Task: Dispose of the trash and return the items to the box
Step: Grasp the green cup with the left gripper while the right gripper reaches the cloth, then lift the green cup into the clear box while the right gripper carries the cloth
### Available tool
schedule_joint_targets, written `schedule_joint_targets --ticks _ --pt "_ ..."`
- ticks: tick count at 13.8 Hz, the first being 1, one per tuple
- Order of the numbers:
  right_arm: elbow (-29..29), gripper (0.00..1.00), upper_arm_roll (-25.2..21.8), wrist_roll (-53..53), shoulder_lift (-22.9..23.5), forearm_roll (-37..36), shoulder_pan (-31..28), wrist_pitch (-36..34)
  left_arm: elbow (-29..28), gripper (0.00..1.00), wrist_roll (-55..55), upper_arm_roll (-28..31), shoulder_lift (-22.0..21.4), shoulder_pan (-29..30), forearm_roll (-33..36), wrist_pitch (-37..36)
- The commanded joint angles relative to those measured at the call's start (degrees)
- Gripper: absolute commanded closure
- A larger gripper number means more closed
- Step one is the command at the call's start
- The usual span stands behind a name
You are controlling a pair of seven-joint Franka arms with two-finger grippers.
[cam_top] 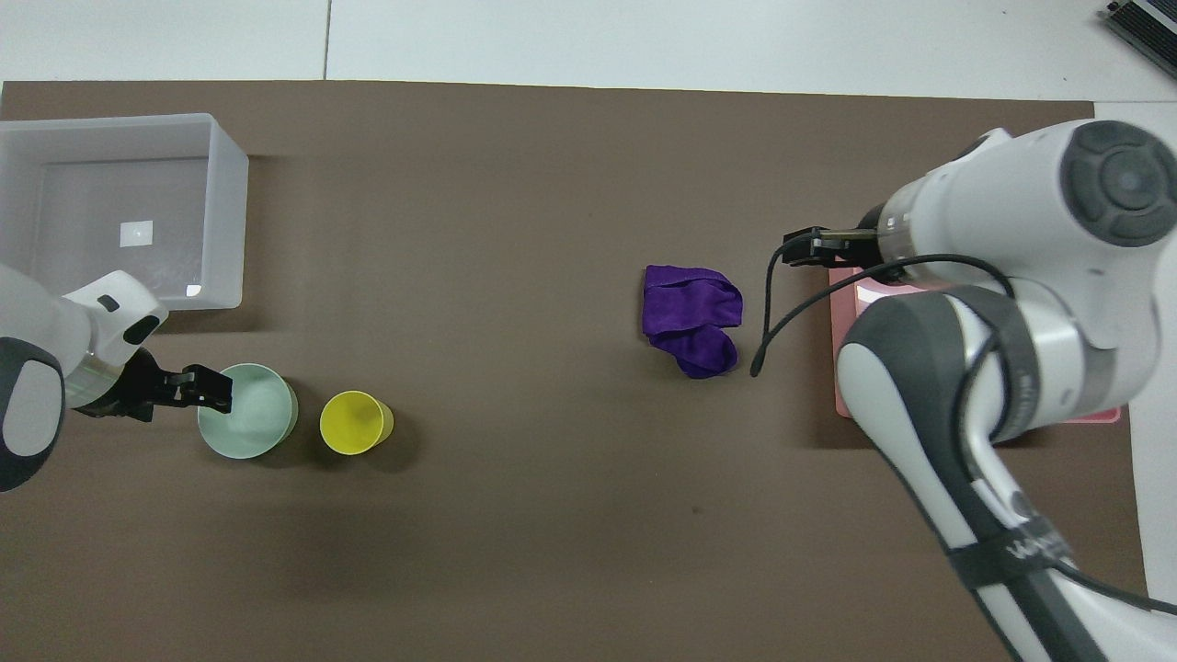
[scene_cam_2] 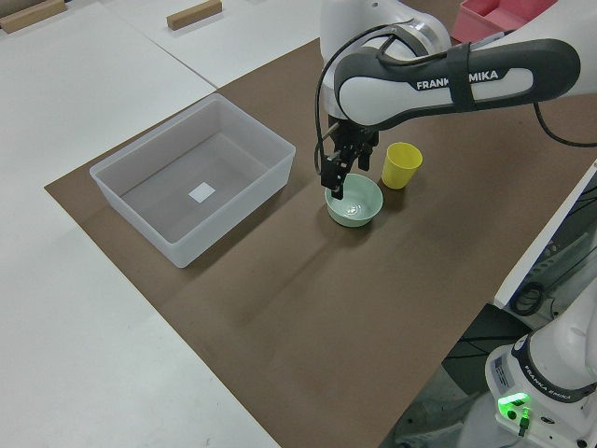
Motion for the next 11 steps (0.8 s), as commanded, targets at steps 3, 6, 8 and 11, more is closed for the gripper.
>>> schedule_joint_targets --ticks 3,6,8,11 --pt "-3.19 0.0 0.02 3.95 6.89 1.05 5.54 13.3 -2.82 0.05 7.12 -0.18 4.07 3.93 -9.74 5.12" --pt "-3.2 0.0 -0.07 4.23 11.89 0.96 8.09 19.9 -2.56 0.4 11.18 -0.27 6.36 6.12 -10.19 5.38" --pt "-3.11 0.0 -0.07 3.27 14.54 -0.18 8.89 21.41 0.23 0.83 11.11 -0.27 9.25 6.13 -10.19 4.25" --pt "-3.37 0.18 -0.07 0.54 15.43 -0.88 9.25 21.51 3.93 1.0 10.66 -0.18 10.06 6.3 -10.19 1.1"
